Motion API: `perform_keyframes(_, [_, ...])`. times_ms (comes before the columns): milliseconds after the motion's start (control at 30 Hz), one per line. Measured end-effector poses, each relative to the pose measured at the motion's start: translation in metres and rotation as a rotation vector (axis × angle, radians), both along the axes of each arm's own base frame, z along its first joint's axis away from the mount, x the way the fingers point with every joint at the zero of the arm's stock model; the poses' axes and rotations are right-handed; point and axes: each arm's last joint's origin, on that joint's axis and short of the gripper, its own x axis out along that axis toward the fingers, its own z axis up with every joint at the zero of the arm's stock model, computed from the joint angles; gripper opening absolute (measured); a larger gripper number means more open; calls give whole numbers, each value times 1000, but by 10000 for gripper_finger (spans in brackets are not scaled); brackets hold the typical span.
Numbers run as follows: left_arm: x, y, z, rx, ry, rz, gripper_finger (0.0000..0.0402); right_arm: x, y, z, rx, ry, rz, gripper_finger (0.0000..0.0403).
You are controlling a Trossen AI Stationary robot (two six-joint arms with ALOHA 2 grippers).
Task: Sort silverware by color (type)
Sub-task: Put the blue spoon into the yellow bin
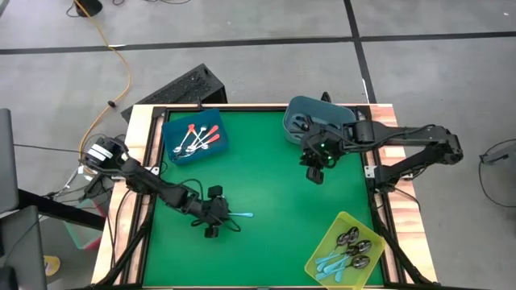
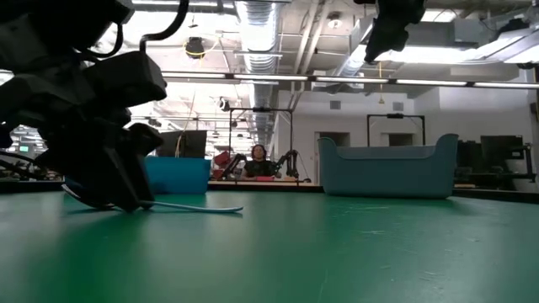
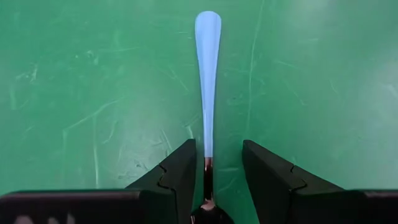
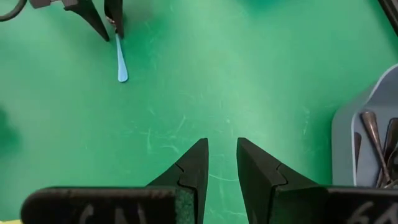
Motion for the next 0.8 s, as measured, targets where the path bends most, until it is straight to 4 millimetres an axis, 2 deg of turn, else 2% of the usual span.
perform_keyframes(200, [2, 4, -7, -23, 39, 31, 101, 0, 6, 0, 12, -1, 7, 98])
perform_keyframes(400, [2, 6, -8, -51, 52, 66, 11, 2, 14, 1, 13, -18, 37, 98])
perform_keyframes(600, [3, 5, -3, -105, 18, 148, 3, 4, 22, 8, 32, -100, 45, 98])
perform_keyframes(733, [4, 9, 10, -86, -66, 209, 2, 4, 31, 17, 21, -191, 24, 98])
perform_keyframes(800, [5, 12, 24, -73, -159, 279, 1, 5, 35, 22, 1, -254, -5, 98])
